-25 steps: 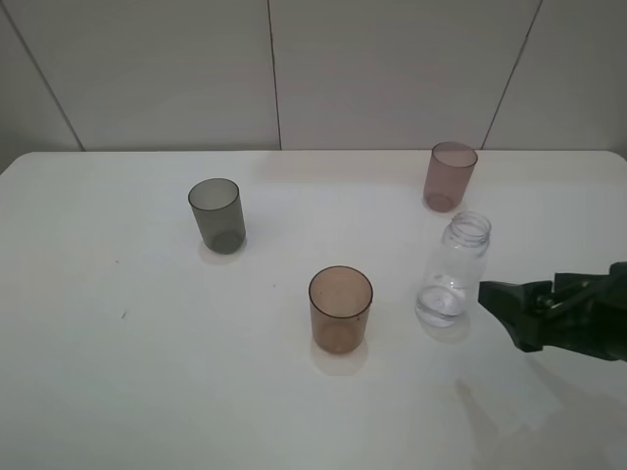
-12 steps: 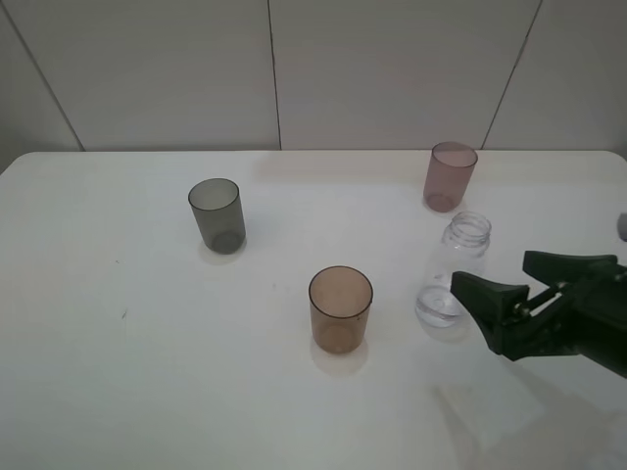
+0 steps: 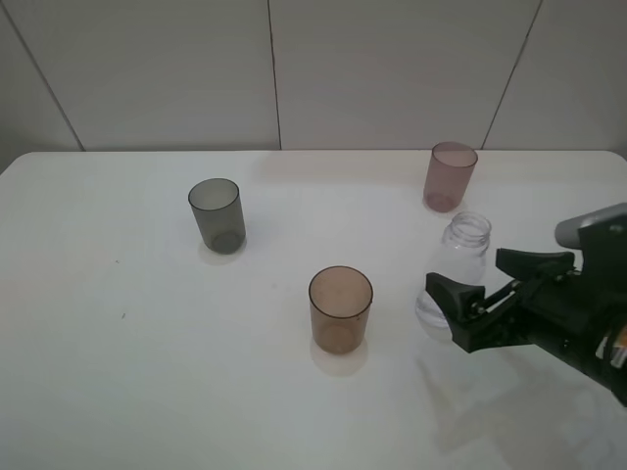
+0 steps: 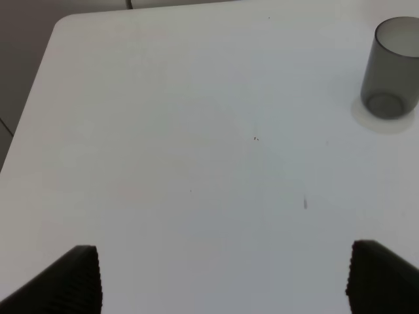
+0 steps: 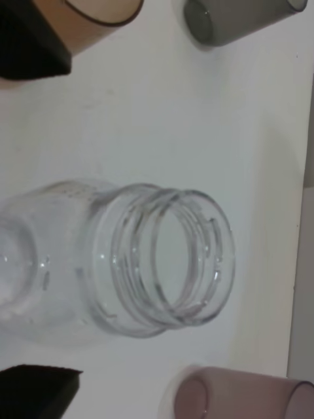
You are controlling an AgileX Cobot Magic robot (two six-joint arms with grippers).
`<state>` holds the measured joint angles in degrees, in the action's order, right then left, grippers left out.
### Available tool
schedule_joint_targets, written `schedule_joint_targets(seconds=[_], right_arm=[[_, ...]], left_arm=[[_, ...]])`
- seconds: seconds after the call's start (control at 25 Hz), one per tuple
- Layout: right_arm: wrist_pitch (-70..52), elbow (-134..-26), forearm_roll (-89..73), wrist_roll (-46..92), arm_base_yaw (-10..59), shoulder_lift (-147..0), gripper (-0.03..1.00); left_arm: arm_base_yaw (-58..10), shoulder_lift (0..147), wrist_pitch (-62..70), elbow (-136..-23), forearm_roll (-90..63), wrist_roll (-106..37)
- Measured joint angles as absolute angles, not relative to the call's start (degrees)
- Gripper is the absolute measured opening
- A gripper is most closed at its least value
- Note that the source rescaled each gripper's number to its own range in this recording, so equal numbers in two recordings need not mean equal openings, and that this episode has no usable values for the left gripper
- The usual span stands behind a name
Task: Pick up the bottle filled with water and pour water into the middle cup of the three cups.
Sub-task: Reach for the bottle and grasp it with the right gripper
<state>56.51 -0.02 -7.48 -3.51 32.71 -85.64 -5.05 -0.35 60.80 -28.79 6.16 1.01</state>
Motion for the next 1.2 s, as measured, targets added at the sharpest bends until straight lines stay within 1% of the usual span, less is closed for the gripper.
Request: schedule_joint_targets(seconds=[0.24, 0.44, 0.76, 1.2], right_arm=[[67.8, 0.0, -7.1, -3.7, 32.7, -97.2, 1.00], [68.7, 0.0, -8.2, -4.3, 32.7, -104.8, 1.00], [68.8, 0.0, -10.2, -4.4, 32.7, -106.1, 1.00], [69.2, -2.9, -11.9, -4.3, 32.7, -106.3, 1.00]], left_arm=[[-5.0, -0.3, 60.8, -28.8, 6.2, 1.0], [-5.0, -0.3, 60.8, -28.8, 6.2, 1.0], [-5.0, -0.3, 60.8, -28.8, 6.2, 1.0], [-5.0, -0.3, 60.8, -28.8, 6.2, 1.0]])
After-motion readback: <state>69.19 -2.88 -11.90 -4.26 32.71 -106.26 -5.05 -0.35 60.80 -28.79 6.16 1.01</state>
